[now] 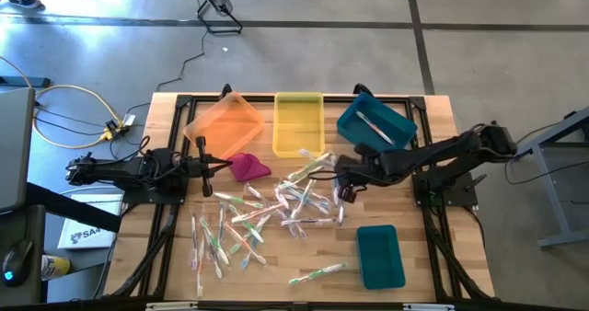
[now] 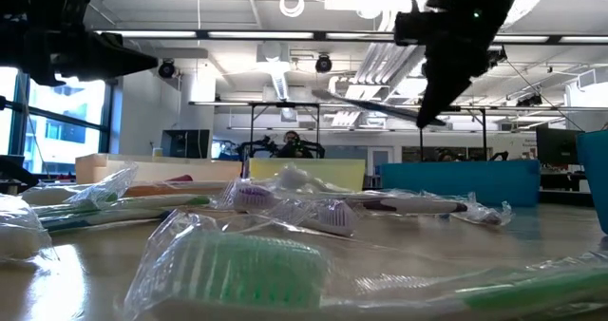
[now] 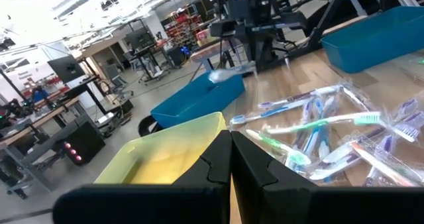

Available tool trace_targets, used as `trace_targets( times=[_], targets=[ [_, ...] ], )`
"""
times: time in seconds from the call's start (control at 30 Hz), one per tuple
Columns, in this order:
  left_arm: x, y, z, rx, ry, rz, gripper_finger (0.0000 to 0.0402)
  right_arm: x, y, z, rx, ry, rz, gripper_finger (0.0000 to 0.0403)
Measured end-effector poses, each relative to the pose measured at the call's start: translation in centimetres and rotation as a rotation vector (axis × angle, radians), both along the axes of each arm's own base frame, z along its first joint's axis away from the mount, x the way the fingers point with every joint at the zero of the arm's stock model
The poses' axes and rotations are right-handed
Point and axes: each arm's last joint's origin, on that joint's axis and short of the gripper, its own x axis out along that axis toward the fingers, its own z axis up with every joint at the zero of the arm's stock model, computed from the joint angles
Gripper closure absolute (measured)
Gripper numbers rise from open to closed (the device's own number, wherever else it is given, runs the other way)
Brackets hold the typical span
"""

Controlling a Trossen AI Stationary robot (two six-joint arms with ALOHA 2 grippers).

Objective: Pick & Place Toothbrushes
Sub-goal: Put the blue toothbrush into the orange bin

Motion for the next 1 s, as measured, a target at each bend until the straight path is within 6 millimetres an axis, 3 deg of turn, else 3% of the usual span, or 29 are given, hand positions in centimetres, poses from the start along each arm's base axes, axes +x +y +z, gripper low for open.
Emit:
trace_targets(
  times=[0.37,0.73,1.0],
  targets=[
    [0.0,-0.1,0.5,-0.033,-0.057,-0.036,0.0395,2.5,0.3,2.0,-0.051,-0.294,0.09,0.0385],
    [0.0,0.0,0.6,-0.124,-0.085,-0.007,0.0276,3.6,0.4,3.1,-0.058,-0.441,0.132,0.0385],
    [0.3,-0.1,2.1,-0.127,-0.073,-0.033,0.0275,3.9,0.3,3.5,-0.076,-0.478,0.161,0.0385]
  ],
)
